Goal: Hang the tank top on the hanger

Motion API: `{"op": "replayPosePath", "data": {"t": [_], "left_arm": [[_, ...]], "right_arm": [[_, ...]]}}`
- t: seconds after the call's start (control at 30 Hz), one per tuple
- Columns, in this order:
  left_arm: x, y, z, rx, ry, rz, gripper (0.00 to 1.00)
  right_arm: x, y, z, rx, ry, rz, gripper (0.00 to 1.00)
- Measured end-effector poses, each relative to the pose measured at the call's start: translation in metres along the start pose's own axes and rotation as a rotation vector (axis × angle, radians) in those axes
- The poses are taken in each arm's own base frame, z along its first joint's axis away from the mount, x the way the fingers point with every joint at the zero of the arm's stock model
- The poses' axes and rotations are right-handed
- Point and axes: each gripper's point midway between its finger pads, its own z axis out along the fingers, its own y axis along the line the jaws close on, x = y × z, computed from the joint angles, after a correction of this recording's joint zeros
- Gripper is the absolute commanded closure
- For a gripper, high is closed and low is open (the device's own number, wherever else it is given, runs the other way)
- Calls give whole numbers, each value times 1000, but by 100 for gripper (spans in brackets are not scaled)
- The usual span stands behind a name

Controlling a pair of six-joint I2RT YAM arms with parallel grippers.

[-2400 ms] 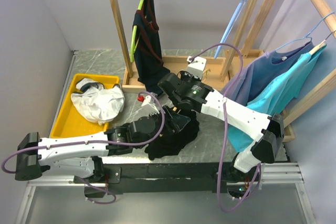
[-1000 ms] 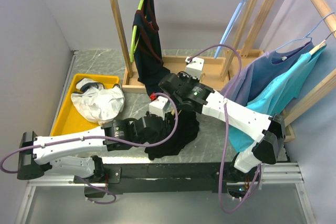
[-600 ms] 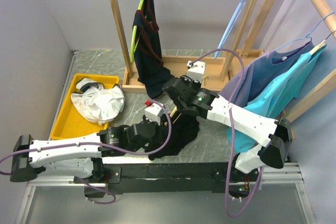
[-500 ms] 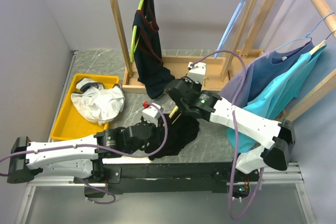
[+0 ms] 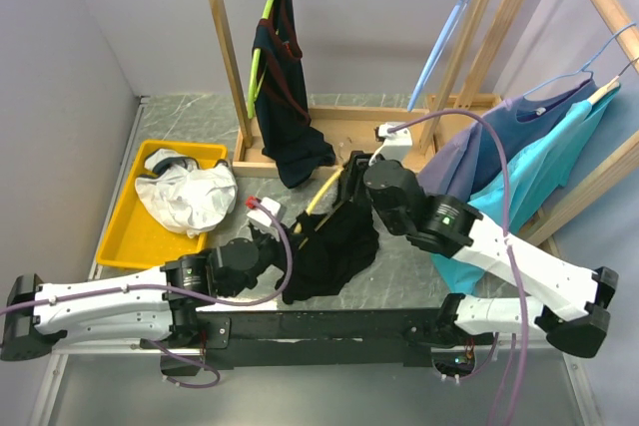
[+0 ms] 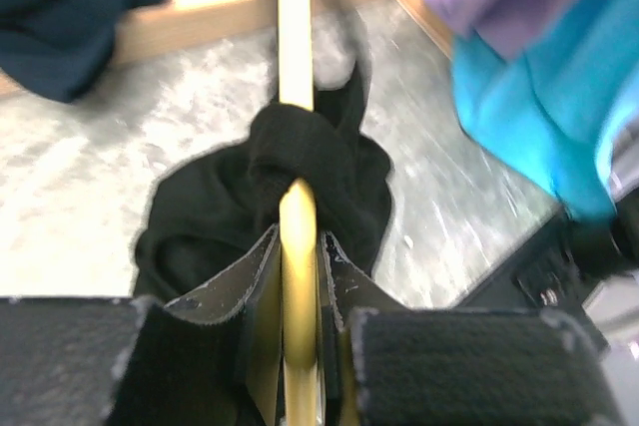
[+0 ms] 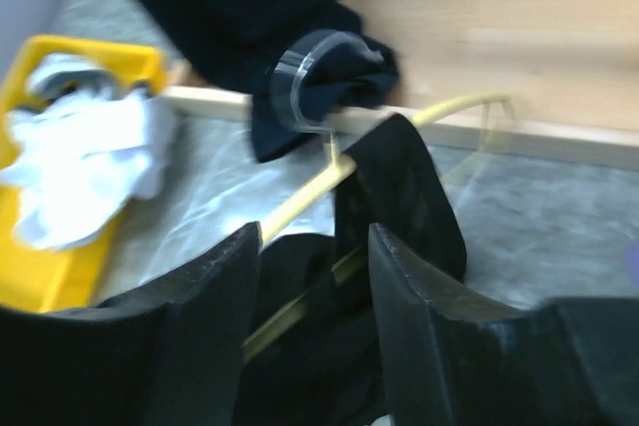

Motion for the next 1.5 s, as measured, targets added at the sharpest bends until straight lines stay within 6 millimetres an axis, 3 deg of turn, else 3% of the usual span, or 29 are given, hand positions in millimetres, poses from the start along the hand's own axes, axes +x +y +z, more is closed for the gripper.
{"op": "replayPosePath", "data": {"t": [0.27,0.47,0.63,0.77,1.2,1.3,1.33,1.5], "left_arm": [[-15,12,-2,-51,-65,-25,99],[-14,16,-8,-36,-78,-16,99],[-25,16,-23,19,-130,-37,99],[-43,10,-38,93,-191,-76,99],[-43,3,-43,142,-185,-57,99],[-42,4,-43,141,-185,-57,99],[-43,4,-43,142,-189,-60,99],[-35,10,-43,133,-196,-67,99]], "right_arm": [[-7,16,-21,-160,4,5,34],[27,31,-28,-324,71,-37,43],[61,50,-33,-478,159,-88,44],[61,70,-44,-606,169,-104,44],[77,118,-49,-763,222,-122,45],[81,121,-46,-755,234,-119,61],[82,121,-45,-750,236,-115,73],[80,115,-38,-675,228,-72,94]]}}
